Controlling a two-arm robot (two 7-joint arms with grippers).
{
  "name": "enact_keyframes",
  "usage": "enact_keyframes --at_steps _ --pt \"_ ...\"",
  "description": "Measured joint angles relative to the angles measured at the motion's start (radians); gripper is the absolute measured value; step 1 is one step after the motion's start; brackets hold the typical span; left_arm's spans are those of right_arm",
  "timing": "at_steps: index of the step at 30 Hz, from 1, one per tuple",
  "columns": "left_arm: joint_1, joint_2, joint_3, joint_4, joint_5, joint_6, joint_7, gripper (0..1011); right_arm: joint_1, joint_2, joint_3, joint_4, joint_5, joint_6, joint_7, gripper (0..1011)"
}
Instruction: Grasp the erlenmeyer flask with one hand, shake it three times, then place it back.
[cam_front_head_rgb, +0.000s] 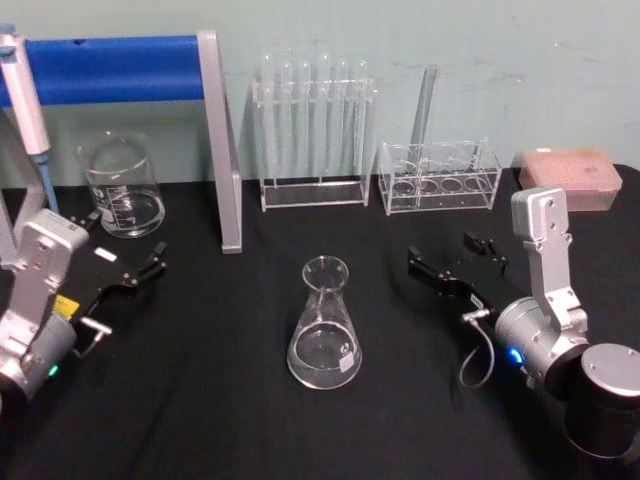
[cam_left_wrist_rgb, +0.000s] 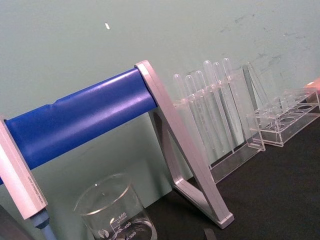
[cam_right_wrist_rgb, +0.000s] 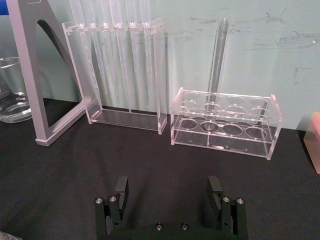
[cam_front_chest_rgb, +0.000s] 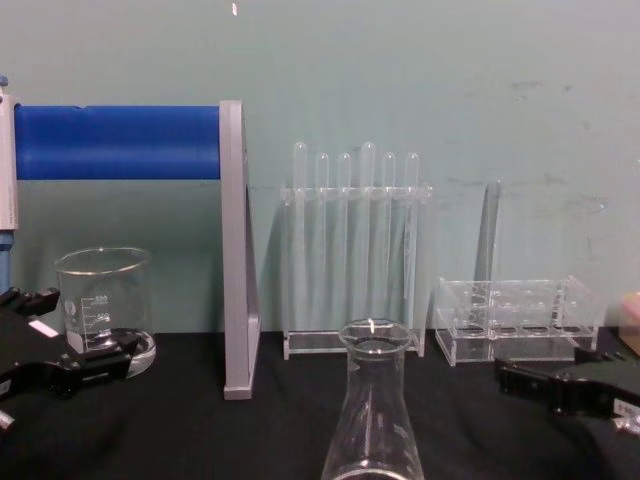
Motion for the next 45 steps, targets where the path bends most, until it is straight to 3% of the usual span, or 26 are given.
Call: enact_keyframes --at_steps 45 --pt "0.000 0.000 0.000 0.000 0.000 0.000 0.000 1000 0.000 0.001 -0.003 -0.001 0.001 -0.005 -0.006 1002"
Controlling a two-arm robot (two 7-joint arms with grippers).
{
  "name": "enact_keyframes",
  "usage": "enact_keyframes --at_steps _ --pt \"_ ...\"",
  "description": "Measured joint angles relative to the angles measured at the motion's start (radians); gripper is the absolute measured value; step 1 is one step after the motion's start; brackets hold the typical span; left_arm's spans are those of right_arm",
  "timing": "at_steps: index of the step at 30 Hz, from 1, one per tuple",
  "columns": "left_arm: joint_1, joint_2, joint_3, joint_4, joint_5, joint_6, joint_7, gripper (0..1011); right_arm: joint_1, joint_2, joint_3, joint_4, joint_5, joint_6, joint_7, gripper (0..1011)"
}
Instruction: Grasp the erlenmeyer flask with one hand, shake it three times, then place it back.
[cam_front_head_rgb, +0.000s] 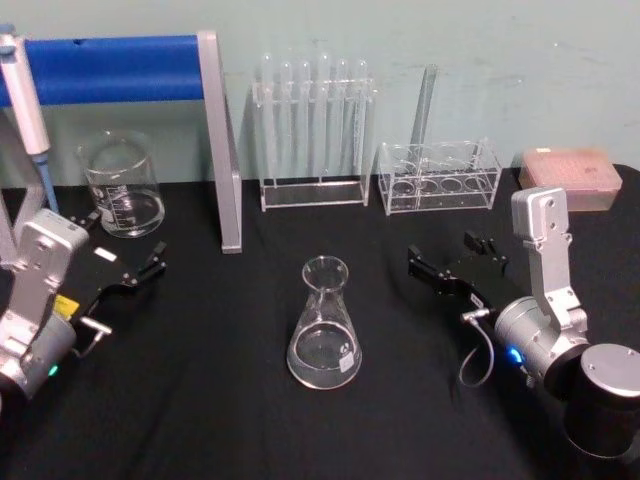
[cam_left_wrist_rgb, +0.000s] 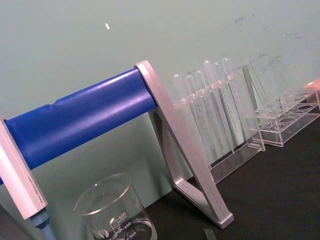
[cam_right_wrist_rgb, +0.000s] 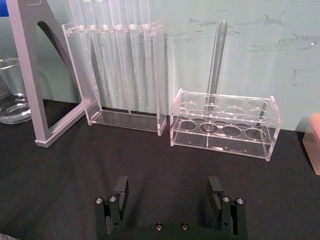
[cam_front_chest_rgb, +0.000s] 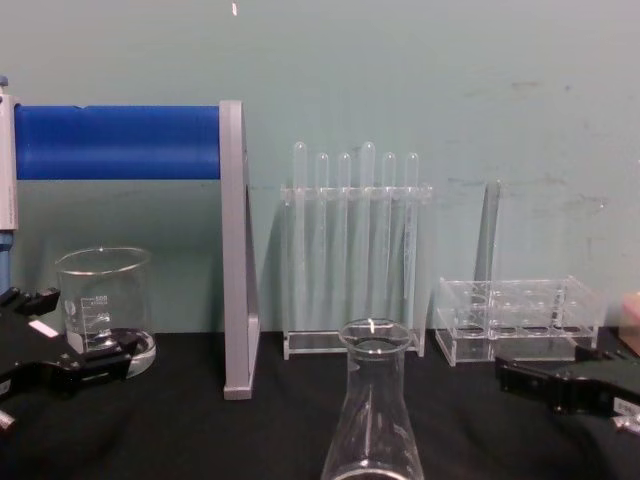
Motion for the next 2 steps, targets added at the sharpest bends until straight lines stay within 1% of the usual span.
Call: enact_keyframes --at_steps 2 --pt "0.000 0.000 0.000 0.000 0.000 0.000 0.000 1001 0.000 0.000 0.000 0.000 0.000 0.000 0.000 1002"
